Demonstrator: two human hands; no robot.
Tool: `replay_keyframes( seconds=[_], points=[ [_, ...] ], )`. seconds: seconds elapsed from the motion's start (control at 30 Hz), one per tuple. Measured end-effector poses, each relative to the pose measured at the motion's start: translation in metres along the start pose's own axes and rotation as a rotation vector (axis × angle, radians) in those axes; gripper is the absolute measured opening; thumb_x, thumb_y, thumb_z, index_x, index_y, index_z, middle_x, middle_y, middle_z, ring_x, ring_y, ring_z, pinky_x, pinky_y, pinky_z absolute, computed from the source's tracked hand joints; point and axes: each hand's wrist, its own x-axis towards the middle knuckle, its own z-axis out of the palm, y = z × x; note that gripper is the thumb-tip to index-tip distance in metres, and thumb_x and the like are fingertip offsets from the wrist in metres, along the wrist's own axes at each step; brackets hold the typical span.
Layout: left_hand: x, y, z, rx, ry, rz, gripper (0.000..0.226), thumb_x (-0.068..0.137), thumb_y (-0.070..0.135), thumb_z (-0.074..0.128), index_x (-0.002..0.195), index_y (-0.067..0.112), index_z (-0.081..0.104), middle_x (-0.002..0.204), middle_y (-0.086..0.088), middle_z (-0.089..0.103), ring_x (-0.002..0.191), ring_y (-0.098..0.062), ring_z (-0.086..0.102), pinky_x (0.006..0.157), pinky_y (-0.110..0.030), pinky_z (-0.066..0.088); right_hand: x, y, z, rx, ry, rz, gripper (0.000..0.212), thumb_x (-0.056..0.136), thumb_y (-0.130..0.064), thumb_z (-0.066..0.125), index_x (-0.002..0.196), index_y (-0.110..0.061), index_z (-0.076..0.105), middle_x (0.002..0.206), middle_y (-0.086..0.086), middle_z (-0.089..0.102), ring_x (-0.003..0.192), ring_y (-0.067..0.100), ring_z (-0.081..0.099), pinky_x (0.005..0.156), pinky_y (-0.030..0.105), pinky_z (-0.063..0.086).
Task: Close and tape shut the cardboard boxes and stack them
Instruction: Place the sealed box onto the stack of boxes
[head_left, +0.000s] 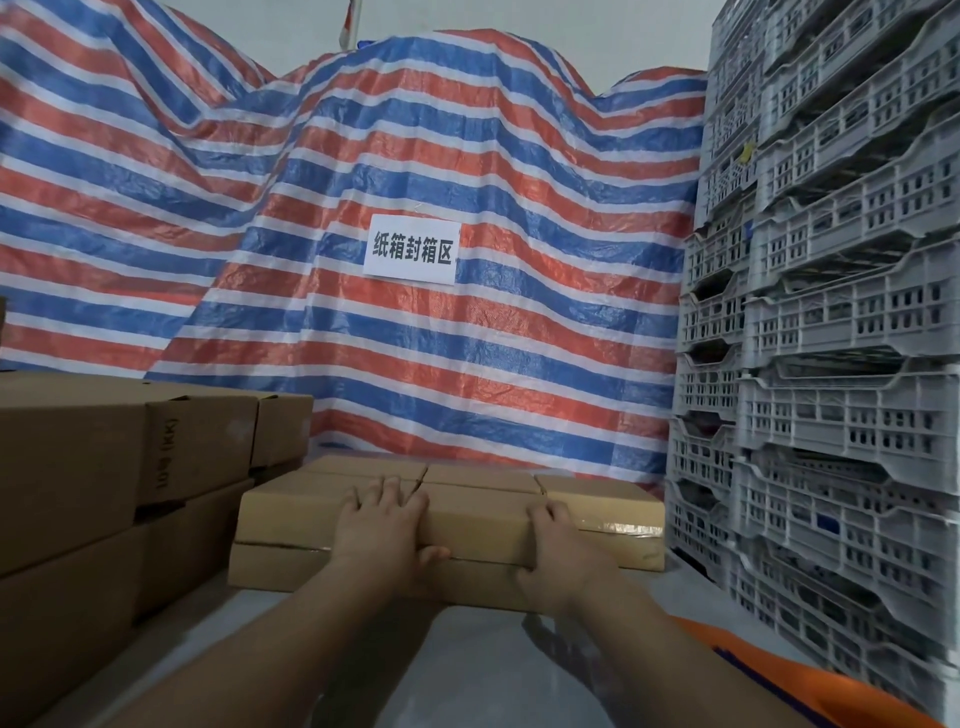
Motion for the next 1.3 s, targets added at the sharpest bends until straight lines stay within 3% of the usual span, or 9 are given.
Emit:
replay_keyframes(
  seconds=[0.2, 0.3, 0.4, 0.5, 0.6, 0.7, 0.87, 1.13, 1.3],
  points=[
    [-0.021, 0.001, -0.001, -0.051, 0.121, 0.068, 0.080, 0.095, 0.065, 0.031, 0.156, 0.021, 0.002, 0.163, -0.007, 0.010, 0.150, -0.026, 0.008, 0.121, -0.045, 0.004, -0.012, -0.004, -0.014, -0.104, 0.048, 0.020, 0.081, 0.095, -0.041, 0.054, 0.158, -0.019, 0.007, 0.165, 0.008, 0.009, 0.135, 0.030, 0.040, 0.111, 0.042, 0.040],
    [-0.047, -0.004, -0.011, -0.168, 0.237, 0.152, 0.065, 0.098, 0.057, 0.029, 0.154, 0.024, 0.017, 0.161, -0.002, 0.021, 0.146, -0.021, 0.020, 0.120, -0.040, 0.010, -0.035, -0.015, -0.019, -0.094, 0.197, -0.046, 0.069, 0.098, -0.039, 0.049, 0.156, -0.020, 0.018, 0.162, 0.006, 0.021, 0.140, 0.025, 0.036, 0.116, 0.039, 0.033],
    [-0.078, -0.010, -0.021, -0.211, 0.259, 0.262, 0.054, 0.096, 0.048, 0.034, 0.145, 0.026, 0.035, 0.153, 0.001, 0.035, 0.138, -0.018, 0.034, 0.115, -0.036, 0.025, -0.059, -0.031, -0.018, -0.060, 0.210, -0.124, 0.058, 0.098, -0.036, 0.050, 0.150, -0.021, 0.031, 0.158, 0.002, 0.028, 0.140, 0.021, 0.035, 0.118, 0.036, 0.033],
    [-0.110, -0.012, -0.029, -0.402, 0.297, 0.208, 0.043, 0.094, 0.048, 0.039, 0.131, 0.030, 0.051, 0.130, 0.013, 0.050, 0.115, -0.007, 0.049, 0.094, -0.023, 0.040, -0.085, -0.048, -0.019, 0.020, 0.242, -0.124, 0.051, 0.098, -0.035, 0.051, 0.146, -0.024, 0.039, 0.150, -0.002, 0.038, 0.132, 0.015, 0.043, 0.113, 0.032, 0.039],
    [-0.138, -0.020, -0.036, -0.649, 0.296, -0.019, 0.031, 0.096, 0.047, 0.046, 0.124, 0.037, 0.053, 0.119, 0.018, 0.053, 0.103, 0.000, 0.052, 0.078, -0.016, 0.039, -0.113, -0.063, -0.018, 0.147, 0.292, -0.077, 0.043, 0.098, -0.033, 0.052, 0.140, -0.023, 0.046, 0.139, -0.004, 0.048, 0.121, 0.013, 0.050, 0.102, 0.025, 0.043],
    [-0.162, -0.035, -0.040, -0.833, 0.299, -0.182, 0.006, 0.096, 0.040, 0.051, 0.100, 0.038, 0.056, 0.102, 0.021, 0.057, 0.098, 0.000, 0.056, 0.080, -0.023, 0.050, -0.137, -0.071, -0.014, 0.237, 0.302, -0.023, 0.038, 0.099, -0.033, 0.053, 0.135, -0.024, 0.049, 0.134, -0.005, 0.052, 0.116, 0.012, 0.052, 0.097, 0.024, 0.044],
    [-0.192, -0.054, -0.051, -0.895, 0.337, -0.304, 0.017, 0.095, 0.036, 0.052, 0.082, 0.028, 0.059, 0.080, 0.010, 0.061, 0.076, 0.000, 0.058, 0.073, -0.035, 0.055, -0.157, -0.067, -0.010, 0.342, 0.337, 0.017, 0.043, 0.097, -0.031, 0.057, 0.139, -0.026, 0.047, 0.135, -0.004, 0.054, 0.114, 0.012, 0.053, 0.098, 0.026, 0.043],
    [-0.205, -0.055, -0.058, -0.875, 0.387, -0.279, 0.026, 0.093, 0.042, 0.043, 0.082, 0.021, 0.054, 0.076, 0.006, 0.059, 0.071, -0.006, 0.057, 0.068, -0.037, 0.054, -0.153, -0.063, -0.006, 0.178, 0.280, -0.051, 0.016, 0.088, -0.029, 0.066, 0.102, -0.025, 0.062, 0.107, 0.003, 0.065, 0.089, 0.015, 0.060, 0.080, 0.028, 0.047],
    [-0.205, -0.056, -0.058, -0.881, 0.416, -0.226, 0.024, 0.094, 0.041, 0.041, 0.085, 0.020, 0.051, 0.075, 0.003, 0.059, 0.070, -0.011, 0.059, 0.065, -0.035, 0.053, -0.153, -0.062, -0.009, 0.189, 0.268, -0.065, 0.017, 0.084, -0.025, 0.070, 0.098, -0.028, 0.060, 0.096, -0.004, 0.060, 0.082, 0.010, 0.055, 0.075, 0.024, 0.042]
  ],
)
